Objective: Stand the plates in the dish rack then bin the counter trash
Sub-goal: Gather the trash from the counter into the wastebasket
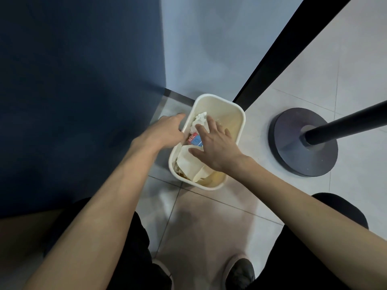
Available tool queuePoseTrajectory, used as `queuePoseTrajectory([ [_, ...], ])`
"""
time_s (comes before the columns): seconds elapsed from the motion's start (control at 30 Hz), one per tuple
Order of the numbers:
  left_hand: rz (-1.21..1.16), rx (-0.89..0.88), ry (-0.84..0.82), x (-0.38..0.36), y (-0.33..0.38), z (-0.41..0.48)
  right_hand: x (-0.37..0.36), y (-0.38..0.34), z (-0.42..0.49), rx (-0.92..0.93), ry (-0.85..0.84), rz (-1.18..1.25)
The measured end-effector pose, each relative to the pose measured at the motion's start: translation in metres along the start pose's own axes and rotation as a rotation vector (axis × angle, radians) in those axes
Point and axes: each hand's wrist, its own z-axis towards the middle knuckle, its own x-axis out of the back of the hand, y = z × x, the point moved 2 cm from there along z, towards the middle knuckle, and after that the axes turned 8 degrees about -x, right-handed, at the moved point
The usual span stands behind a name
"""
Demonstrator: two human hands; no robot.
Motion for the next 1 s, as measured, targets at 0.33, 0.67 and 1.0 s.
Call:
queuePoseTrajectory([
  [0.33,-0.066,-0.024,0.035,-0.005,0.000,0.002,-0.020,0.043,-0.009,0.135,0.288,0.269],
  [0.67,-0.046,-0.070,0.057,-0.004,0.000,0.003,-0.032,0.040,0.001,0.114,0.351,0.173],
  [1.0,-0.061,-0.025,0.201,-0.010,0.000,-0.012,-0.011,0.042,-0.008,0.158,0.196,0.555],
])
